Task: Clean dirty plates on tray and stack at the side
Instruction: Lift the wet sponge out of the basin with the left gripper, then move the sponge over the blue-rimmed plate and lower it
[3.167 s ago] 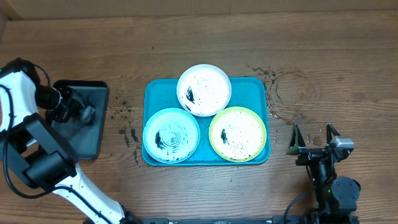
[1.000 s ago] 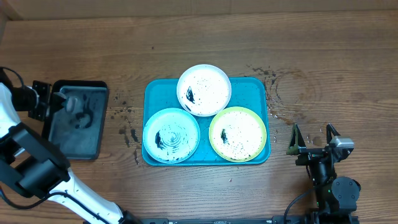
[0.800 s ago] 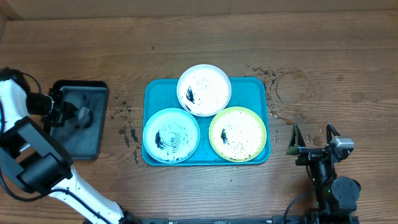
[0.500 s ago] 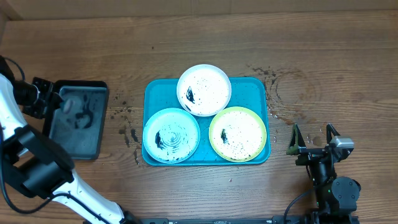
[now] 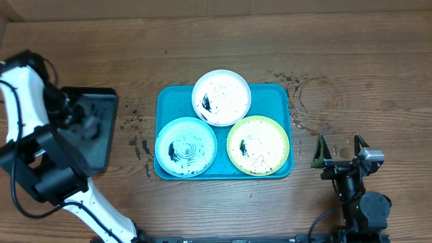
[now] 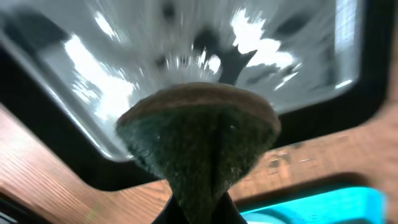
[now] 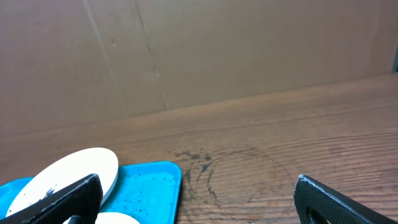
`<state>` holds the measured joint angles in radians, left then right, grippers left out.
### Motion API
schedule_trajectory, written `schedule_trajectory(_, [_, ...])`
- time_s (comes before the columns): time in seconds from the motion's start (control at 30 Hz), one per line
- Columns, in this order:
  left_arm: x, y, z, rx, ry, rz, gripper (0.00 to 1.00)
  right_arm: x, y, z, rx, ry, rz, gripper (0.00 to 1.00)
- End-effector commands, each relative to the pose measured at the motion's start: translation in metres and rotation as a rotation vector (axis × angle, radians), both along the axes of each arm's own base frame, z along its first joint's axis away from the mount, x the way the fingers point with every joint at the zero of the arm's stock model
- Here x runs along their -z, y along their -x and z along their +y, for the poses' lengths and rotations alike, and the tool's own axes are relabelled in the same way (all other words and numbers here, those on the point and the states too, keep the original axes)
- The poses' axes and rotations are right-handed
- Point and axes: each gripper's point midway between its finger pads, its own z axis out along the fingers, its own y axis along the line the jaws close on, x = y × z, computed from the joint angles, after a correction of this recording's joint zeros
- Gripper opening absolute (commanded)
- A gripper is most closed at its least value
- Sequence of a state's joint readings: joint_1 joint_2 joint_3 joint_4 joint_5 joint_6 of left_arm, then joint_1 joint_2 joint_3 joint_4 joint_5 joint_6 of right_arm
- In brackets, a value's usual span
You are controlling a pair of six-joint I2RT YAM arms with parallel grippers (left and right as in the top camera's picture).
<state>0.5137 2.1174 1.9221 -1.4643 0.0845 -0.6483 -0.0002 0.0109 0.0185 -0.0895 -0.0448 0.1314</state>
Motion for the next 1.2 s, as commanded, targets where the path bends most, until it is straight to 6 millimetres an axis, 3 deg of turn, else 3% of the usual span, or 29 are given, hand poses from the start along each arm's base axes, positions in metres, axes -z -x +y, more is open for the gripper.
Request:
schedule_trajectory(0.0, [-0.057, -0.015, 0.024, -0.014, -0.137, -0.127, 0.04, 0.001, 0.0, -0.001, 0.005, -0.007, -0.005, 1.0])
schedule_trajectory(0.1, [-0.043, -0.024, 0.02, 0.001, -0.136, -0.133, 0.04, 0.001, 0.0, -0.001, 0.005, -0.007, -0.005, 1.0])
schedule_trajectory(0.17, [-0.015, -0.023, 0.011, 0.013, -0.095, -0.096, 0.04, 0.001, 0.0, -0.001, 0.005, -0.007, -0.005, 1.0])
schedule_trajectory(0.2, [0.02, -0.02, 0.002, 0.019, -0.045, -0.057, 0.04, 0.001, 0.0, -0.001, 0.005, -0.007, -0.005, 1.0])
schedule_trajectory(0.3, [0.043, -0.01, -0.004, 0.007, 0.014, -0.011, 0.04, 0.001, 0.0, -0.001, 0.005, -0.007, -0.005, 1.0])
schedule_trajectory(0.33, [0.042, -0.009, -0.004, -0.002, 0.032, -0.016, 0.04, 0.001, 0.0, -0.001, 0.005, -0.007, -0.005, 1.0])
schedule_trajectory(0.47, [-0.009, -0.013, 0.005, -0.011, 0.078, -0.126, 0.04, 0.001, 0.0, -0.001, 0.005, -0.007, -0.005, 1.0])
schedule_trajectory(0.5, [-0.041, -0.016, 0.004, 0.028, 0.069, -0.183, 0.04, 0.001, 0.0, -0.001, 0.005, -0.007, -0.005, 1.0])
schedule_trajectory(0.57, [-0.07, -0.017, 0.0, 0.068, 0.039, -0.235, 0.04, 0.001, 0.0, -0.001, 0.005, -0.007, -0.005, 1.0])
schedule_trajectory(0.6, [-0.093, -0.017, -0.012, 0.106, 0.013, -0.278, 0.04, 0.001, 0.0, -0.001, 0.005, -0.007, -0.005, 1.0])
schedule_trajectory(0.67, [-0.11, -0.018, -0.029, 0.152, -0.003, -0.311, 0.04, 0.001, 0.0, -0.001, 0.005, -0.007, -0.005, 1.0])
schedule_trajectory(0.7, [-0.116, -0.018, -0.04, 0.186, -0.007, -0.321, 0.04, 0.001, 0.0, -0.001, 0.005, -0.007, -0.005, 1.0])
schedule_trajectory(0.73, [-0.121, -0.019, -0.065, 0.252, 0.0, -0.315, 0.04, 0.001, 0.0, -0.001, 0.005, -0.007, -0.005, 1.0])
schedule_trajectory(0.8, [-0.119, -0.019, -0.095, 0.352, 0.026, -0.288, 0.04, 0.001, 0.0, -0.001, 0.005, -0.007, -0.005, 1.0])
schedule_trajectory(0.83, [-0.114, -0.019, -0.117, 0.426, 0.046, -0.266, 0.04, 0.001, 0.0, -0.001, 0.005, -0.007, -0.005, 1.0])
schedule_trajectory(0.9, [-0.091, -0.011, -0.182, 0.647, 0.103, -0.188, 0.04, 0.001, 0.0, -0.001, 0.005, -0.007, -0.005, 1.0])
schedule_trajectory(0.97, [-0.068, 0.0, -0.225, 0.793, 0.134, -0.134, 0.05, 0.001, 0.0, -0.001, 0.005, -0.007, -0.005, 1.0])
schedule_trajectory(1.07, [-0.032, 0.015, -0.267, 0.944, 0.111, -0.069, 0.04, 0.001, 0.0, -0.001, 0.005, -0.007, -0.005, 1.0])
schedule_trajectory(1.17, [-0.009, 0.026, -0.284, 1.022, 0.078, -0.029, 0.04, 0.001, 0.0, -0.001, 0.005, -0.007, -0.005, 1.0])
